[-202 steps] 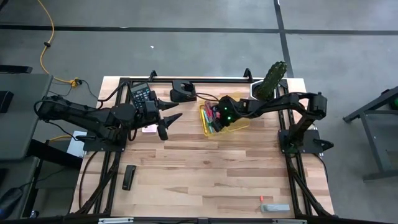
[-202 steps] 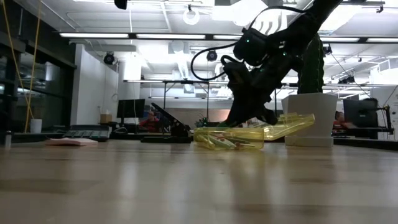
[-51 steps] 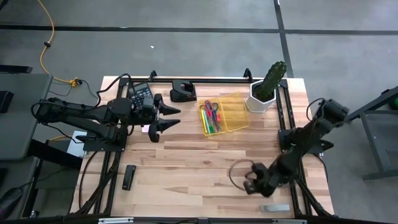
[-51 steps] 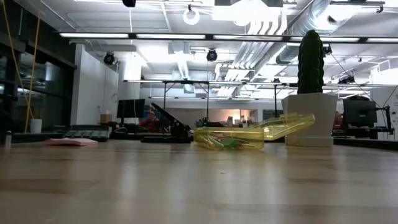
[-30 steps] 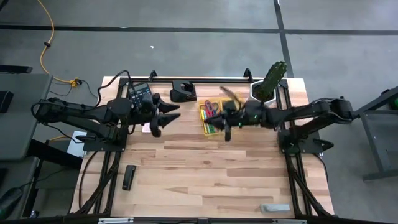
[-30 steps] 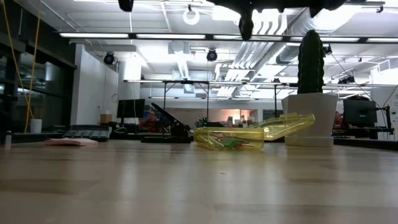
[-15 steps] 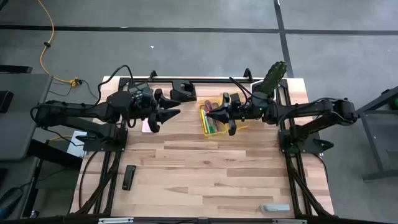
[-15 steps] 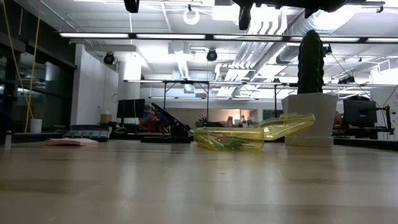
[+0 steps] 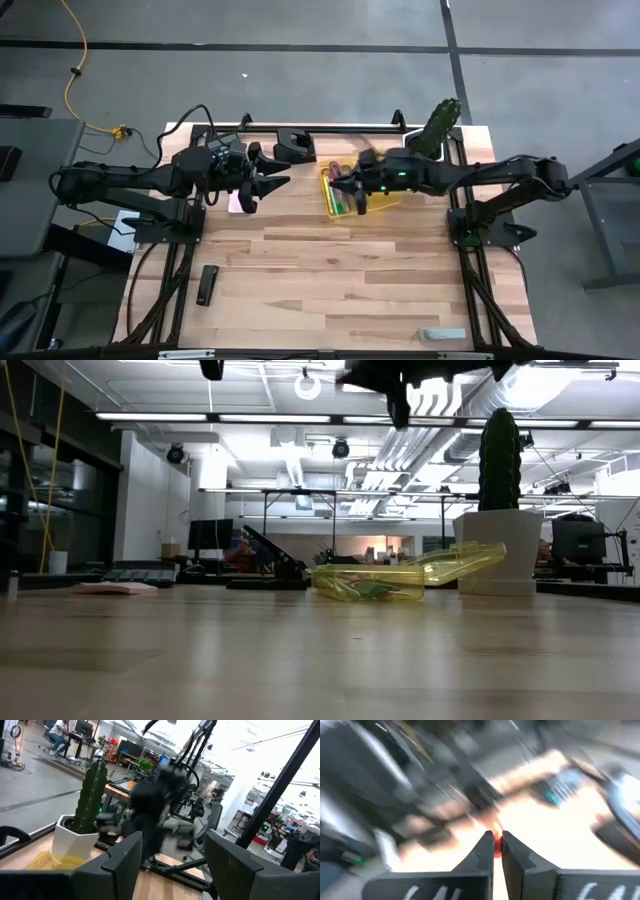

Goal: Pack school essentials
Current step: Put the orange small eraser into the yellow supply box, then put the pink sticky notes into the yellow supply box

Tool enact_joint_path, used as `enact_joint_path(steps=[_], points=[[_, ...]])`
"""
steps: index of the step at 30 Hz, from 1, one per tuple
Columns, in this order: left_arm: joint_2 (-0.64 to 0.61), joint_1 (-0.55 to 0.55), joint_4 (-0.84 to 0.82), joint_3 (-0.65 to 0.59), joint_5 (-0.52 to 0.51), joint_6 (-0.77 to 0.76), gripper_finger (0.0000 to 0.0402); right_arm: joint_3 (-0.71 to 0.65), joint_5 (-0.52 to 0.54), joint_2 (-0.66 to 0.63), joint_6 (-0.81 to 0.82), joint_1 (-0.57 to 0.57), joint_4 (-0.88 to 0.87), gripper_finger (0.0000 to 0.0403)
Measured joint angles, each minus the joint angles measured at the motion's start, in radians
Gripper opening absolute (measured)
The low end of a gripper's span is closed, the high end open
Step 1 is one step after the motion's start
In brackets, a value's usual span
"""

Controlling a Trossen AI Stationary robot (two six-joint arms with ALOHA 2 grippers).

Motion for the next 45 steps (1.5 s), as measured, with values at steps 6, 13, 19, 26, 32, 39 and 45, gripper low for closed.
enact_joint_path(steps=[6, 13, 19, 26, 32, 39, 45], points=[[0.000, 0.000, -0.015, 0.000, 0.000, 0.000, 0.0202, 0.094, 0.135, 0.123, 0.115, -0.043, -0.507, 0.0003], [0.000, -0.001, -0.020, 0.000, 0.000, 0.000, 0.0202, 0.091, 0.097, 0.304, 0.183, -0.097, -0.647, 0.0003], [0.000, 0.000, -0.023, 0.000, 0.000, 0.000, 0.0202, 0.093, 0.073, 0.367, 0.226, -0.106, -0.623, 0.0011], [0.000, 0.000, -0.023, 0.000, 0.000, 0.000, 0.0202, 0.093, 0.081, 0.375, 0.248, -0.108, -0.657, 0.0025], [0.000, 0.000, -0.023, 0.000, 0.000, 0.000, 0.0202, 0.093, 0.086, 0.375, 0.281, -0.113, -0.656, 0.0064], [0.000, 0.000, -0.023, 0.000, 0.000, 0.000, 0.0202, 0.093, 0.104, 0.371, 0.288, -0.112, -0.657, 0.0156], [0.000, 0.000, -0.023, 0.000, 0.000, 0.008, 0.0202, 0.092, 0.103, 0.241, 0.184, -0.111, -0.584, 0.0195]])
